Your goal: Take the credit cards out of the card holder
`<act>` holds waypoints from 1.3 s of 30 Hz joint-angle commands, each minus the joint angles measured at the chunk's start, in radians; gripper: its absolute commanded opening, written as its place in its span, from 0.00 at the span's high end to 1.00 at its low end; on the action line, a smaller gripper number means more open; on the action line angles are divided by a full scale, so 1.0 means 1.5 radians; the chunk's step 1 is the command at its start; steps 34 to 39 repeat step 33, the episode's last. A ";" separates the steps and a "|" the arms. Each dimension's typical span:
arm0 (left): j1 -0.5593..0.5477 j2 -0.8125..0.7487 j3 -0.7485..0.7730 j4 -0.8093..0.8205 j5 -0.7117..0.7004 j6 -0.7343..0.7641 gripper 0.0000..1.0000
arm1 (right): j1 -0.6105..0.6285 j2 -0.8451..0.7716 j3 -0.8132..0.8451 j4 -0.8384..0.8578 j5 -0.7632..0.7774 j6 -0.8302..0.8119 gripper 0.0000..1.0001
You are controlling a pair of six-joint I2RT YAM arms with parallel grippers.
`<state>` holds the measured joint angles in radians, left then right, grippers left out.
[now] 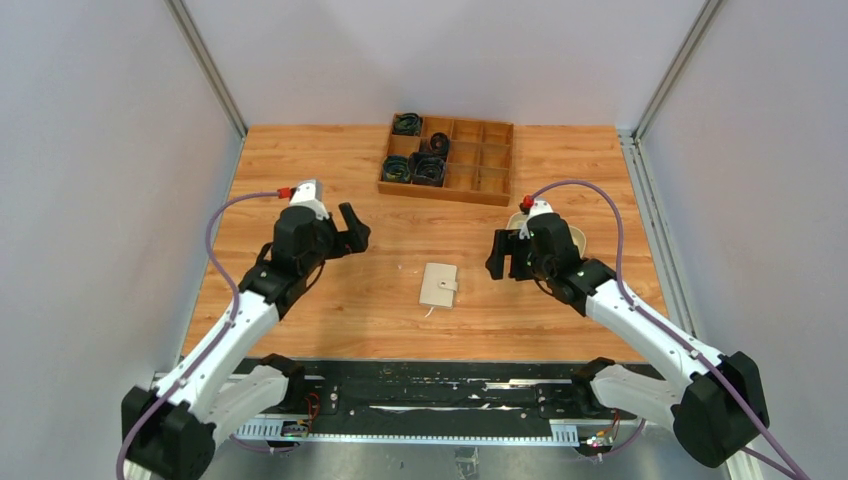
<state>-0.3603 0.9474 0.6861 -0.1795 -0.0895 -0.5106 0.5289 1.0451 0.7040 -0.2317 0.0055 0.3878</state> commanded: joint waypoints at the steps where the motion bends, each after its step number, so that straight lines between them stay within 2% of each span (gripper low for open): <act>1: 0.008 -0.088 -0.031 -0.079 -0.083 0.108 0.00 | -0.009 -0.008 -0.015 -0.013 0.053 -0.003 0.18; 10: 0.008 -0.138 -0.049 -0.089 -0.109 0.083 0.00 | -0.009 0.012 0.006 -0.029 0.081 0.001 0.18; 18: 0.008 -0.148 -0.032 -0.105 -0.112 0.069 0.00 | -0.009 0.022 0.004 -0.014 0.037 -0.013 0.18; 24: 0.008 -0.168 -0.025 -0.121 -0.107 0.065 0.00 | -0.009 0.015 0.013 -0.019 0.043 -0.016 0.18; 29: 0.008 -0.177 -0.020 -0.131 -0.111 0.072 0.00 | -0.009 -0.019 -0.019 0.006 0.022 -0.031 0.29; 33: 0.008 -0.189 -0.022 -0.133 -0.118 0.076 0.00 | -0.009 -0.037 -0.016 0.003 0.059 -0.021 0.26; 39: 0.008 -0.189 -0.022 -0.133 -0.118 0.076 0.00 | -0.009 -0.037 -0.016 0.003 0.059 -0.021 0.26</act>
